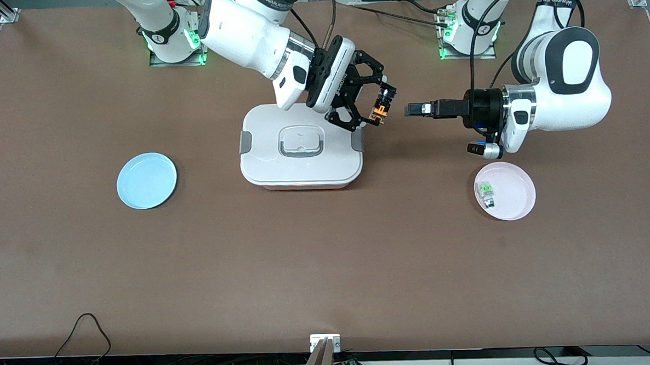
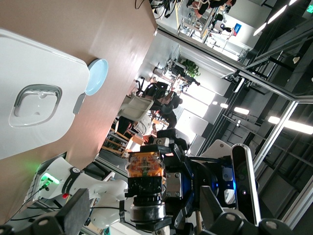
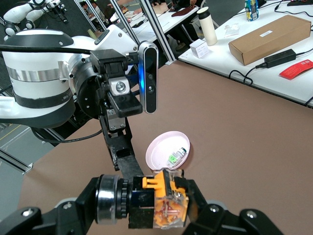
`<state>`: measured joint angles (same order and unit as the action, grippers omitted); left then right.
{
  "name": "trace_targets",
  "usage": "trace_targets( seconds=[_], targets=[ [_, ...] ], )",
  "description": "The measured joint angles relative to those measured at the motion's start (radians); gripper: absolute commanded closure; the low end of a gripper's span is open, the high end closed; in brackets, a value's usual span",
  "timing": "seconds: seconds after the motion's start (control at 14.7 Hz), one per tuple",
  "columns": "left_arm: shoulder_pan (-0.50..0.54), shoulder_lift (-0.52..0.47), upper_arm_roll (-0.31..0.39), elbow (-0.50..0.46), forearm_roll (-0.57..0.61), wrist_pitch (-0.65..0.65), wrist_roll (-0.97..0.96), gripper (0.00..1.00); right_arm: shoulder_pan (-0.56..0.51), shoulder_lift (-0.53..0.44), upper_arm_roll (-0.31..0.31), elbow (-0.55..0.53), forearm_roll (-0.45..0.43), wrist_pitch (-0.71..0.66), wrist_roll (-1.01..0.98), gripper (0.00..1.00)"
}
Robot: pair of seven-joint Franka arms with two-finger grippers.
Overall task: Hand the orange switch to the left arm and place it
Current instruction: 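Grasp the orange switch with the left gripper from the right gripper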
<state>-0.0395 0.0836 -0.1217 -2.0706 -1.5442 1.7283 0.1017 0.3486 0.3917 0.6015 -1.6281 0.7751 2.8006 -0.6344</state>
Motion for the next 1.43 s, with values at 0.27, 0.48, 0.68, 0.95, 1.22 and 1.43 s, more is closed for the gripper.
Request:
trace_targets(
  seconds=[0.27,0.48,0.68,0.95,1.22,1.43],
  targets=[
    [0.0,0.0,-0.035,0.0,-0.013,0.051,-0.017,0.05,0.01,0.0,0.001,0.0,0.001,0.021,0.008,1.0],
    [0.0,0.0,-0.06,0.0,-0.03,0.076,-0.041,0.07,0.037,0.0,0.001,0.0,0.001,0.07,0.022,1.0],
    [0.0,0.0,-0.067,0.0,-0.039,0.079,-0.048,0.23,0.043,0.0,0.001,0.0,0.001,0.08,0.028,1.0],
    [0.0,0.0,-0.067,0.0,-0.04,0.079,-0.051,0.39,0.043,0.0,0.0,0.0,0.001,0.08,0.029,1.0],
    [0.0,0.0,-0.068,0.0,-0.04,0.079,-0.051,0.55,0.043,0.0,0.0,0.0,0.001,0.08,0.03,1.0],
    [0.0,0.0,-0.07,-0.001,-0.041,0.08,-0.052,0.93,0.042,0.0,0.0,0.001,0.002,0.083,0.032,1.0]
  ],
)
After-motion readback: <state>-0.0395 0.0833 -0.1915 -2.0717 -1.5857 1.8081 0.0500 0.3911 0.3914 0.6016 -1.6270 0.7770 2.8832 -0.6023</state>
